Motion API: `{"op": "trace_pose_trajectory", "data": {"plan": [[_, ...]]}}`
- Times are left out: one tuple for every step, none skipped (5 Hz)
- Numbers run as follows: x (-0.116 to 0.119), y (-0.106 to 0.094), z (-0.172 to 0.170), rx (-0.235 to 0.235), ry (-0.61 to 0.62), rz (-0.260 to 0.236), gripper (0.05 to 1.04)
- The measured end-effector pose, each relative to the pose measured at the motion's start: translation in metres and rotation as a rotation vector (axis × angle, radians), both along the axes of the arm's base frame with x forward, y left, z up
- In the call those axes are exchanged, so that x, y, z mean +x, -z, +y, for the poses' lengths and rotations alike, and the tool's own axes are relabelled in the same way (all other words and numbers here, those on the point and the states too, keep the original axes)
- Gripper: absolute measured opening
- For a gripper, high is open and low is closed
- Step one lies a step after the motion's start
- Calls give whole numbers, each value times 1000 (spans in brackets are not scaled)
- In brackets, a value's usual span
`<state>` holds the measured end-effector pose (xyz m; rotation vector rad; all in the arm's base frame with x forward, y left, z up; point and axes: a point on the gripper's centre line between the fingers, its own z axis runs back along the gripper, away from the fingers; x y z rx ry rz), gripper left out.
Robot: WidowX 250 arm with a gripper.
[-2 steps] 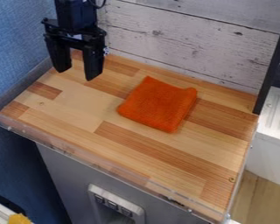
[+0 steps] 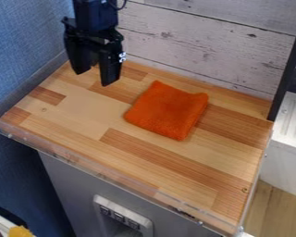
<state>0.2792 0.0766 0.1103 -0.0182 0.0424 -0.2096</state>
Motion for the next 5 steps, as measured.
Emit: {"op": "trace_pose_trajectory", "data": {"plan": [[8, 0, -13, 3, 139, -30, 997], [14, 3, -26, 9, 267, -55, 998], [22, 4, -42, 16, 375, -75, 997], [35, 7, -54, 15, 467, -78, 996], [46, 6, -66, 12, 537, -79, 999]]}}
